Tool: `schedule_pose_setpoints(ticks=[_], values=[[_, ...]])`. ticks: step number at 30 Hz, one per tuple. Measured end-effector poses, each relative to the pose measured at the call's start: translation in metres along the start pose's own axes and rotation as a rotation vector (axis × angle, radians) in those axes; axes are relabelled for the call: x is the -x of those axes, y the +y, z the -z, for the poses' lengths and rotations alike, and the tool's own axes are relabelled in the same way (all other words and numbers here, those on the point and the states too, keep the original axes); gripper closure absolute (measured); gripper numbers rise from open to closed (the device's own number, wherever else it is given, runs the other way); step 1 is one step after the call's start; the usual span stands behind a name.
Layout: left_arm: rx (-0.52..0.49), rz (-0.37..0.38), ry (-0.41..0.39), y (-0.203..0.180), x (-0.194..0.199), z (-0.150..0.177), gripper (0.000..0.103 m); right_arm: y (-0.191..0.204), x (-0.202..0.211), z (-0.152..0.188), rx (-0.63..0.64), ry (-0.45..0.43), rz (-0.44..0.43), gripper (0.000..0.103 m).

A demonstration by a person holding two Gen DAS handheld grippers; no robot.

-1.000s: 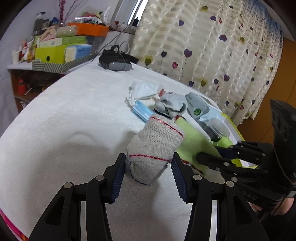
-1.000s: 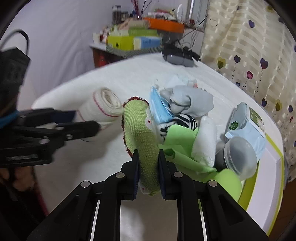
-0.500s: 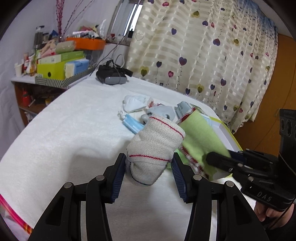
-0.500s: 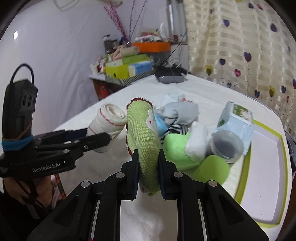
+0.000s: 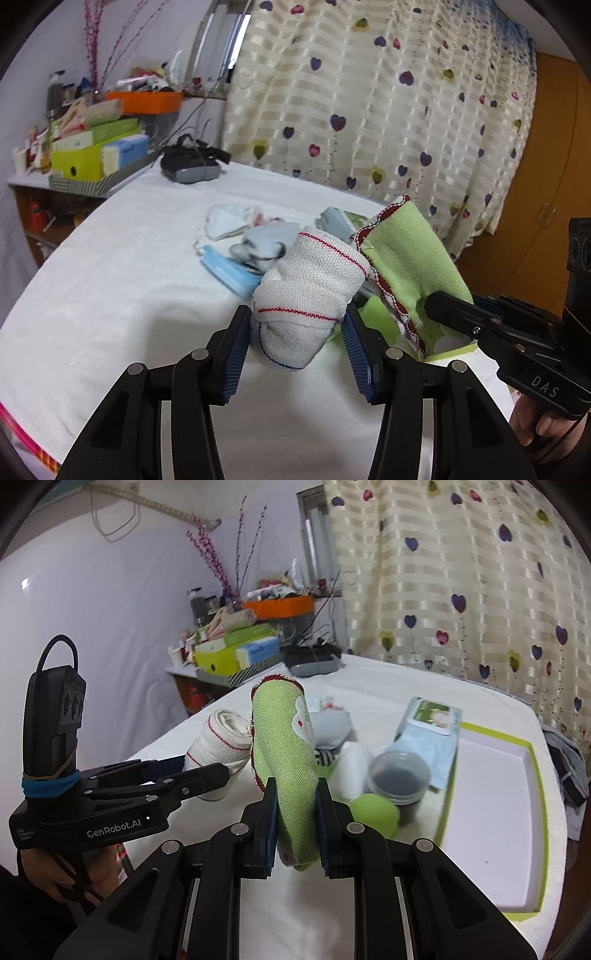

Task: Organize soft objects
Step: 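Carry both held socks over the yellow-green box and lower them inside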

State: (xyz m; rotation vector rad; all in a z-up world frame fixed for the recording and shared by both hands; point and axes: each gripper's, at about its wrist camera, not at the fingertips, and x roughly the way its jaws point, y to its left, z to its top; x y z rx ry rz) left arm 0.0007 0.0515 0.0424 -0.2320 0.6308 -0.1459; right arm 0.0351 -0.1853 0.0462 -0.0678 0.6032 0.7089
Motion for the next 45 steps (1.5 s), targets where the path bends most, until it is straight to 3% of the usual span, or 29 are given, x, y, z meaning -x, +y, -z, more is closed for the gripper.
schedule_pose_setpoints(ticks=[11,22,35,45], values=[[-0.066,0.059,0.014,-0.048,-0.017,-0.012,0.055,-0.051,0.038,0.007,-0.101,-0.064,0.089,0.084],[-0.145,0.13,0.053,-0.104,-0.045,-0.016,0.055,-0.109,0.059,0.026,-0.229,-0.063,0.202,0.084],[-0.221,0.201,0.144,-0.165,-0.104,-0.012,0.054,-0.175,0.046,0.051,-0.361,0.001,0.291,0.084],[-0.228,0.199,0.235,-0.183,-0.153,-0.003,0.054,-0.201,0.03,0.063,-0.4,0.052,0.299,0.08]])
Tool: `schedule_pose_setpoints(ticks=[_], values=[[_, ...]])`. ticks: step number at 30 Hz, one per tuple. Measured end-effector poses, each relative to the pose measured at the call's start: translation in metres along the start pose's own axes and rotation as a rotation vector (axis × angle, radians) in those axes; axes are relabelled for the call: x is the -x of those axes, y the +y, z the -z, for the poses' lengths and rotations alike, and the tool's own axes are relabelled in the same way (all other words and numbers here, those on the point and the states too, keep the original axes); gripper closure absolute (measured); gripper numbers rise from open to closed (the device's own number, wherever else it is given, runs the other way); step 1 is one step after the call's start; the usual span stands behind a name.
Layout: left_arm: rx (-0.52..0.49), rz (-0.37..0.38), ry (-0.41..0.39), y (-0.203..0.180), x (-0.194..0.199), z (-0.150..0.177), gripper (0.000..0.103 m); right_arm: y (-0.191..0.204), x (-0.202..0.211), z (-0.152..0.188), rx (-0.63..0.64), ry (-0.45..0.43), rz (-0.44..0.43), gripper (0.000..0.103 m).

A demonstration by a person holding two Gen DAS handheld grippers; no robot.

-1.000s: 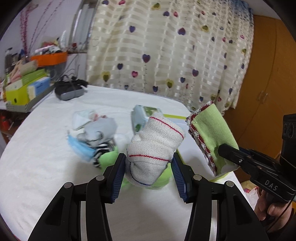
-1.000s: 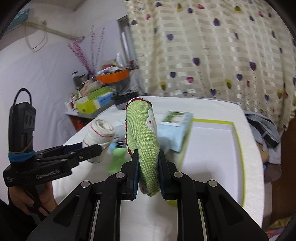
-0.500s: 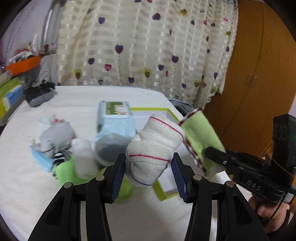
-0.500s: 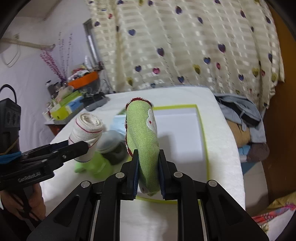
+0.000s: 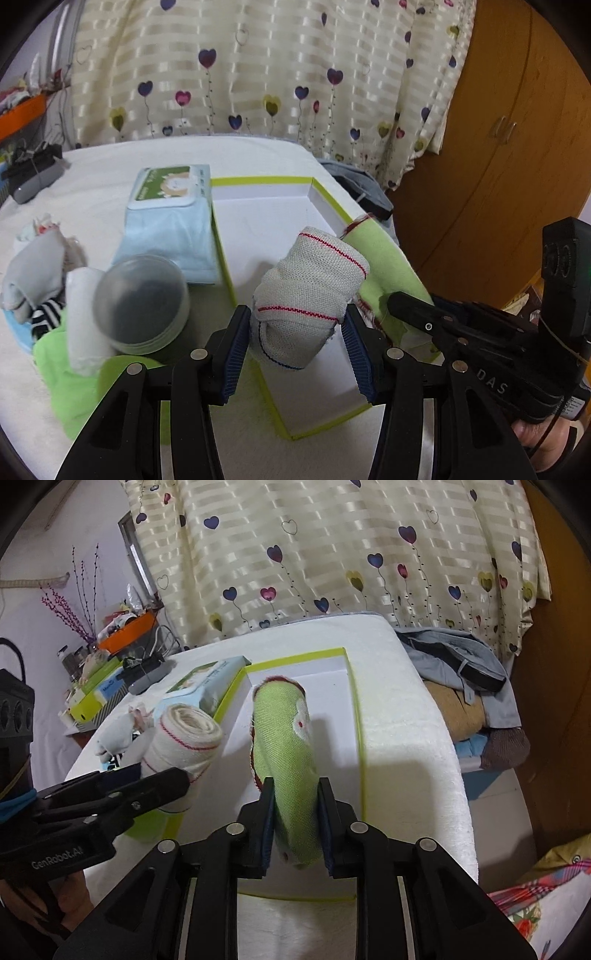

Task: Organize soft objects
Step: 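Carry both held socks over the yellow-green box and lower them inside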

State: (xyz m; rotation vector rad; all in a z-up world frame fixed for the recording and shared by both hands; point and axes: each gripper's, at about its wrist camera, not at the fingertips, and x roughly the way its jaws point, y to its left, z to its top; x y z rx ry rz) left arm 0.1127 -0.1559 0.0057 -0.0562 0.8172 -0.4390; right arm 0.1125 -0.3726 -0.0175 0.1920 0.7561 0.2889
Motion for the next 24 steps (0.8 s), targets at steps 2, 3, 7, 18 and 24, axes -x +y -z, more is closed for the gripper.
schedule_pose_setpoints(ticks=[2,3,7,18,24], values=[[-0.005,0.0,0.009,-0.001,-0.005,0.0,0.053,0.001,-0.001,0.0,0.012,-0.003,0.0,0.077],[-0.008,-0.001,0.015,-0.003,-0.008,0.0,0.053,0.002,0.0,0.0,0.02,-0.01,0.0,0.075],[-0.013,0.009,0.024,-0.006,-0.012,0.001,0.053,0.004,0.006,-0.001,0.039,-0.035,0.005,0.058],[-0.026,0.048,-0.031,-0.009,0.016,0.007,0.053,0.01,0.027,0.003,0.041,-0.057,0.058,0.057],[-0.043,0.053,-0.062,-0.01,0.043,0.018,0.053,0.027,0.044,0.009,0.065,-0.077,0.082,0.052]])
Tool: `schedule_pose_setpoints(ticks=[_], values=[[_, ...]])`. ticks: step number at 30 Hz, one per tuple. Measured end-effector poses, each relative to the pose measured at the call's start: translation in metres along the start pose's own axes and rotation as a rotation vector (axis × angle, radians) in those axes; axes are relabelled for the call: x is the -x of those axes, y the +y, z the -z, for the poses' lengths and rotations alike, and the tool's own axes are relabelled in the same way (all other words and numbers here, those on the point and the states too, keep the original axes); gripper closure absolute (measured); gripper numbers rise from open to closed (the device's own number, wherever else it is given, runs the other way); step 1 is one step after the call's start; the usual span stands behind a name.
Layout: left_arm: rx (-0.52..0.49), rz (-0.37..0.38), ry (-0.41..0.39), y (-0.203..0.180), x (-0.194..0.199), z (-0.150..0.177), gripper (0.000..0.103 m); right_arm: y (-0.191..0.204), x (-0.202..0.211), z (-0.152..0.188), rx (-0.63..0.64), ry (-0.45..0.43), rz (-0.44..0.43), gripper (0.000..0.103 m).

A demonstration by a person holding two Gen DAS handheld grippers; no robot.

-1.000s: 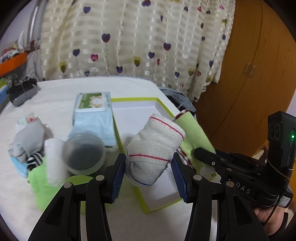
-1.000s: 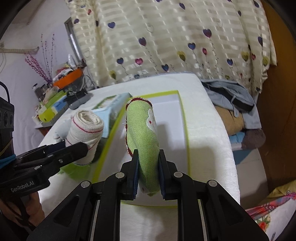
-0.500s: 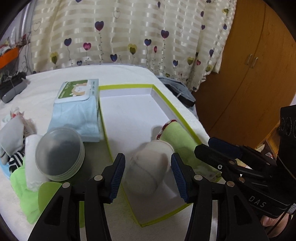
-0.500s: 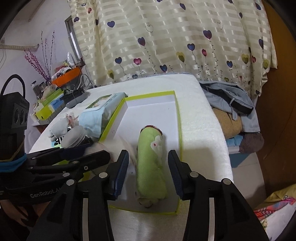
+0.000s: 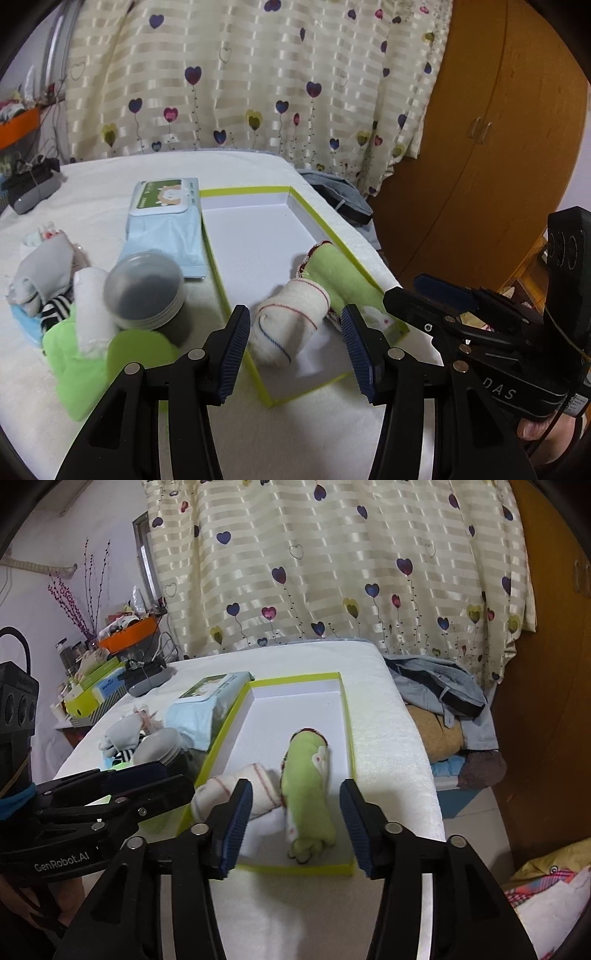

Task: Organize soft objects
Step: 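Open both tools to release the socks in the box and withdraw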

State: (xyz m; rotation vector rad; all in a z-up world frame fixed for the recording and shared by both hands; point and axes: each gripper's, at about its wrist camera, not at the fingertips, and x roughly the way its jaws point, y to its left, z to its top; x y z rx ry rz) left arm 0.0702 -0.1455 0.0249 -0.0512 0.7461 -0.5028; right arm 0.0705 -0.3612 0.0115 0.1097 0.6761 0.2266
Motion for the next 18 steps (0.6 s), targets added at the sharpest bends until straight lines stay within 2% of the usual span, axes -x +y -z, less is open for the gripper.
schedule_pose_setpoints(ticks=[18], values=[[0.049,-0.034,-0.071,0.032,0.065,0.027,0.053,0.06,0.03,0.014,0.099,0.007,-0.014,0.052]])
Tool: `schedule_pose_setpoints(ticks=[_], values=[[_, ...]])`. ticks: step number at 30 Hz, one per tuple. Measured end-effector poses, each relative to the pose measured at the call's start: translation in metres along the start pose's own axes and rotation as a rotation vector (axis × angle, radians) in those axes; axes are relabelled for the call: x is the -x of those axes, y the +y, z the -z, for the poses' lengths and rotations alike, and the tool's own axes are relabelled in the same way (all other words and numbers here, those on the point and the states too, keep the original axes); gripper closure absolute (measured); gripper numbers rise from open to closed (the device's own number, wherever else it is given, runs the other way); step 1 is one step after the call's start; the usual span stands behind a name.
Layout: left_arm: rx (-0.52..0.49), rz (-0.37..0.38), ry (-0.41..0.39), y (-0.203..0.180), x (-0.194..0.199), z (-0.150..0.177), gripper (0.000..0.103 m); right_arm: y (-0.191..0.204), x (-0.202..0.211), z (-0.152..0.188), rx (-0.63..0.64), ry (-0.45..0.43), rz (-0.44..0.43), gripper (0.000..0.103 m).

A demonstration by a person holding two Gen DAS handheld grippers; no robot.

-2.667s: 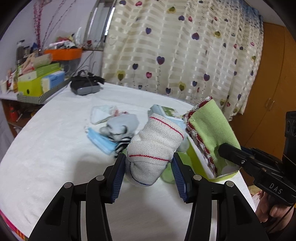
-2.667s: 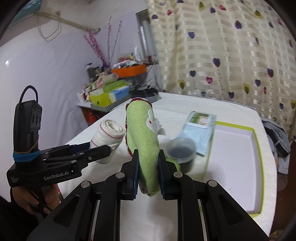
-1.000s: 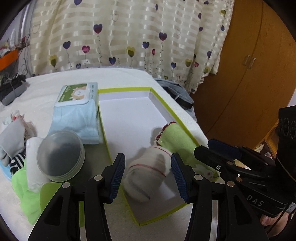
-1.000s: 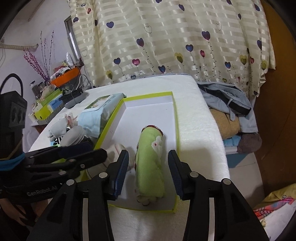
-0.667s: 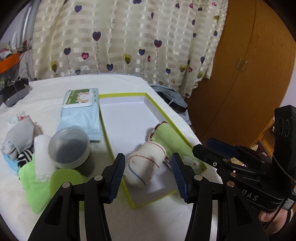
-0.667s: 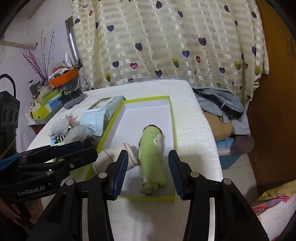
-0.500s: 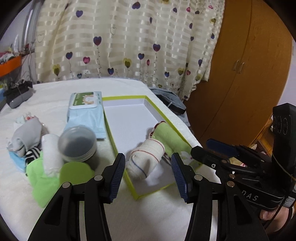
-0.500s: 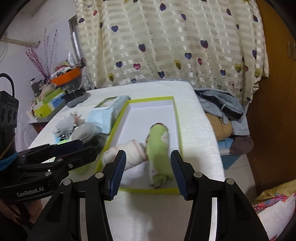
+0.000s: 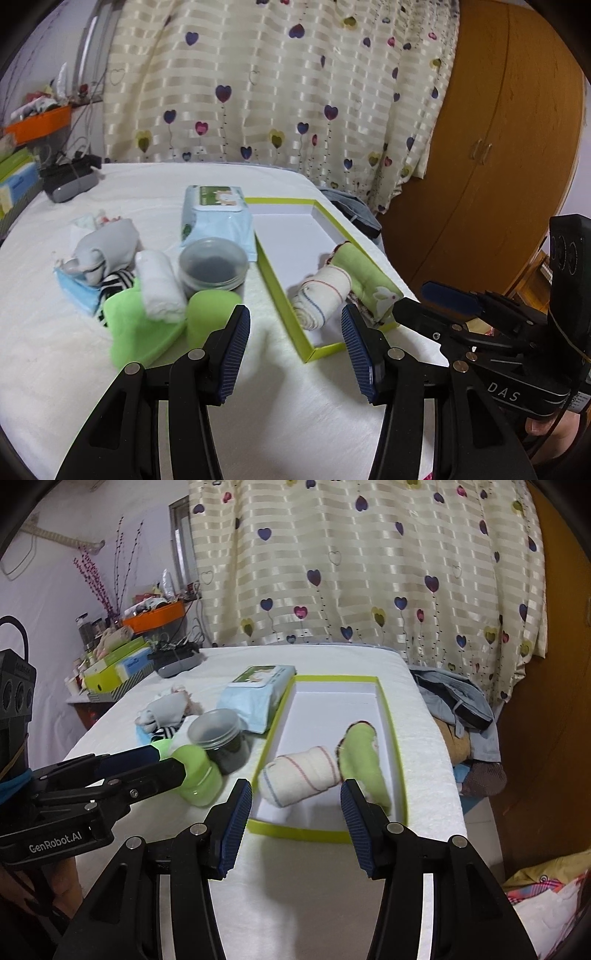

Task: Organize soft objects
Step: 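Open both tools to release the socks in the box and withdraw, then reach the left tool down and grasp the lime-green cloth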

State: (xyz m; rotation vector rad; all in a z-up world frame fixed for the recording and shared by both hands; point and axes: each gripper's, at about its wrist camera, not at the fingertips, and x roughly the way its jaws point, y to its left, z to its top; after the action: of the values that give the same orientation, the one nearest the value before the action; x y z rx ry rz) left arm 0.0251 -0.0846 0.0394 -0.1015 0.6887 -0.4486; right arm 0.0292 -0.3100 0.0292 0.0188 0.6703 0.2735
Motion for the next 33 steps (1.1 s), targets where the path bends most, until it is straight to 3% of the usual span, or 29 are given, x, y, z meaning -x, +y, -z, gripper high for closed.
schedule_pose_setpoints(ticks=[33], values=[[0.096,-0.092,-0.034,0.062,0.03,0.017,0.053,0.062,-0.008,-0.004,0.119,0.023,-0.091,0.052]])
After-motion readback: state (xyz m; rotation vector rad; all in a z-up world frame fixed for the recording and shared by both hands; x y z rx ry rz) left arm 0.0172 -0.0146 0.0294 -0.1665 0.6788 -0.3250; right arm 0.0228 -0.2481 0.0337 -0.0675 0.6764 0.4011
